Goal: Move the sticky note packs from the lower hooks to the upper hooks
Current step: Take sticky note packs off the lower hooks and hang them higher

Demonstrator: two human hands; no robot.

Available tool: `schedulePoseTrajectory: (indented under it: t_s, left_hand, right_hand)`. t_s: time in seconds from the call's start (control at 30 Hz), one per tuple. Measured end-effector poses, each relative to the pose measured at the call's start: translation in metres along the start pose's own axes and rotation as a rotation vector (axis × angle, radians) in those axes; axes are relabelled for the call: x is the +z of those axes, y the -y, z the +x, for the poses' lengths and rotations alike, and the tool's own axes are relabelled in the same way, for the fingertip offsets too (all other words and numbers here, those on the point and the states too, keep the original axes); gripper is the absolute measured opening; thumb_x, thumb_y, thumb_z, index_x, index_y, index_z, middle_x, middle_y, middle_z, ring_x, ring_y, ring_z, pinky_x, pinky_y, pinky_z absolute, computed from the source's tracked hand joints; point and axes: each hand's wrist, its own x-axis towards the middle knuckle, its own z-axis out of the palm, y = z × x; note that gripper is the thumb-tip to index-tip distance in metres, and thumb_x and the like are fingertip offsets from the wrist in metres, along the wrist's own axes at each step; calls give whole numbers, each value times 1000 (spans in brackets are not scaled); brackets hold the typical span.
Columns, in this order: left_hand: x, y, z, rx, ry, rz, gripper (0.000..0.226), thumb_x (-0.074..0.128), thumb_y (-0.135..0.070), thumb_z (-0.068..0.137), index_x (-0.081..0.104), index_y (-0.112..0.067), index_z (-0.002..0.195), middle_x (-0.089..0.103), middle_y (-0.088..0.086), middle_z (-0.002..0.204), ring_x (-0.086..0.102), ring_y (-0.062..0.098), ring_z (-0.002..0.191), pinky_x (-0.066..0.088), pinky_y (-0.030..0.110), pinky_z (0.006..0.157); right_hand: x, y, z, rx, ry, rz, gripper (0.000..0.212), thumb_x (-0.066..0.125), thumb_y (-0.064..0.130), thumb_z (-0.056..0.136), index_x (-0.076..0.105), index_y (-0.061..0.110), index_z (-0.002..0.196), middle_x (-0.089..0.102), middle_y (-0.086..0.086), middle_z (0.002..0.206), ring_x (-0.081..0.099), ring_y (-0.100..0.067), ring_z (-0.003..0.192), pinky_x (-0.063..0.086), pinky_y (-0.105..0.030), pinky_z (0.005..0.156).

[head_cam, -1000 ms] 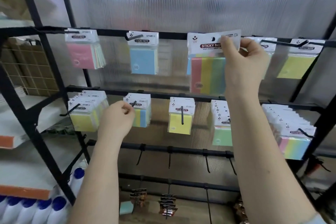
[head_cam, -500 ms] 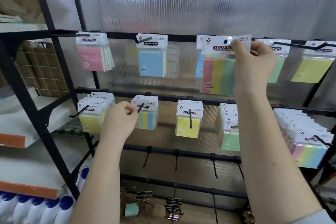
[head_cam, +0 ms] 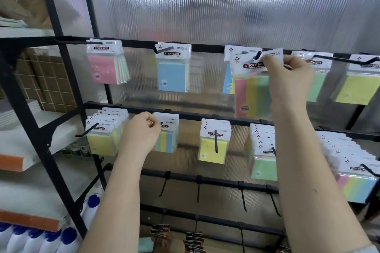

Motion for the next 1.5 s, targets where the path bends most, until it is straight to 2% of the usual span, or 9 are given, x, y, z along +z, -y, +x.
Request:
schedulePoseTrajectory:
  t_s: [0.13,0.23,0.37,0.43,0.63,0.93,1.23,1.33,1.5]
  left_hand:
    - [1,-3,2,8,-2,-21,13,48,-20,96,60,-16,98,59,-6,86,50,2,62,37,9,37]
    - [4,-5,4,0,-15,-39,13,49,-19,96,60,-14,99,59,-4,89,50,3,61,35,1,38]
    - [7,-4,9,-23,-37,-9,13,49,-22,94,61,-18,95,61,-7,88,52,1,59,36,10,36]
    - [10,-3,14,-30,-55,3,13,50,-23,93,62,-19,94,61,-9,84,52,1,63,37,17,45]
    - [18,-4,28,-66,-77,18,13,51,-22,91,63,-20,94,57,-14,78,50,4,72,40,26,61]
    - [27,-3,43,-58,-100,48,13,51,-22,91,63,-20,91,57,-15,73,50,1,66,39,23,59]
    - [23,20,60,-15,-43,47,12,51,-22,91,63,-20,90,56,-16,75,49,0,70,36,22,57]
    - [18,25,68,2,2,44,12,51,-24,91,63,-21,91,57,-17,78,52,7,74,40,26,65]
    - [6,41,79,60,64,69,12,50,-22,91,62,-23,90,55,-18,78,48,-3,70,37,22,56]
  right_hand:
    - [12,-16,14,40,-12,28,25,67,18,82,52,22,62,50,12,53,37,2,40,30,-13,45]
    - [24,-26,30,66,-13,19,24,65,18,84,52,22,64,54,9,61,42,1,48,33,-12,47]
    - [36,-44,49,51,-40,-1,13,63,20,85,57,18,74,61,3,74,53,-6,63,37,-11,50]
    - [41,-52,56,29,-49,-6,7,66,20,85,61,15,83,62,5,76,53,-2,63,37,-7,52]
    - [49,-65,73,-22,-85,-32,16,72,14,77,58,17,86,60,9,78,49,4,62,39,-7,59]
    - [57,-76,74,-45,-159,-29,40,75,13,75,55,20,109,58,0,110,57,-7,91,48,-16,80]
    - [49,-70,28,-103,-247,-48,26,62,14,78,56,25,100,54,2,103,49,-3,90,36,-4,81]
    - [50,-81,5,-61,-233,-65,23,62,14,78,62,20,101,60,1,104,51,-5,91,38,-6,81]
    - [52,-104,-31,88,-264,-99,19,62,13,80,66,15,98,62,8,89,56,-6,83,46,-17,82]
